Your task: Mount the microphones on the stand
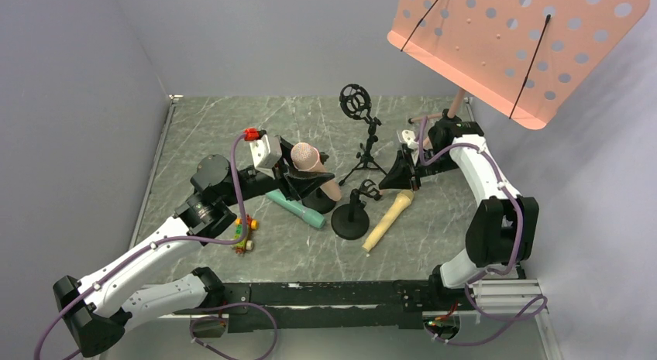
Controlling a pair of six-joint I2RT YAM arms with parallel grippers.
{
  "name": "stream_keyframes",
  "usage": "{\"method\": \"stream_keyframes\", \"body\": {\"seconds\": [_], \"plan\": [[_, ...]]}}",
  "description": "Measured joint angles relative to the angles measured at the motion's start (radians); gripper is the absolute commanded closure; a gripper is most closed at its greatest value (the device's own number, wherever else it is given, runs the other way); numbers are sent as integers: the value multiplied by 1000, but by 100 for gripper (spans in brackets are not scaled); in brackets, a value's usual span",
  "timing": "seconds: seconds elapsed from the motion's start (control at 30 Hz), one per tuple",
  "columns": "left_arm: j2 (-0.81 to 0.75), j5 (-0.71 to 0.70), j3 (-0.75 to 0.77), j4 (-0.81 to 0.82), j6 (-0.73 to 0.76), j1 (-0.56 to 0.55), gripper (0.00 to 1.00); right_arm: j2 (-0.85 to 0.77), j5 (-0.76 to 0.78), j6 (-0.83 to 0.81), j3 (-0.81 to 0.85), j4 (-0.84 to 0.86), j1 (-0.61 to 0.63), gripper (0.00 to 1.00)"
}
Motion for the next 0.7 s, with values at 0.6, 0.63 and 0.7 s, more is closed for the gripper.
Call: {"method": "stream_keyframes", "body": {"seconds": [0.6, 0.63, 0.7], "plan": [[16, 2, 0, 3, -4, 0, 100, 60, -25, -72, 11, -11, 50, 99], [18, 2, 0, 3, -4, 0, 100, 60, -26, -74, 11, -12, 53, 99], [23, 2, 0, 9, -5, 0, 100, 60, -26, -74, 11, -13, 56, 99]]}}
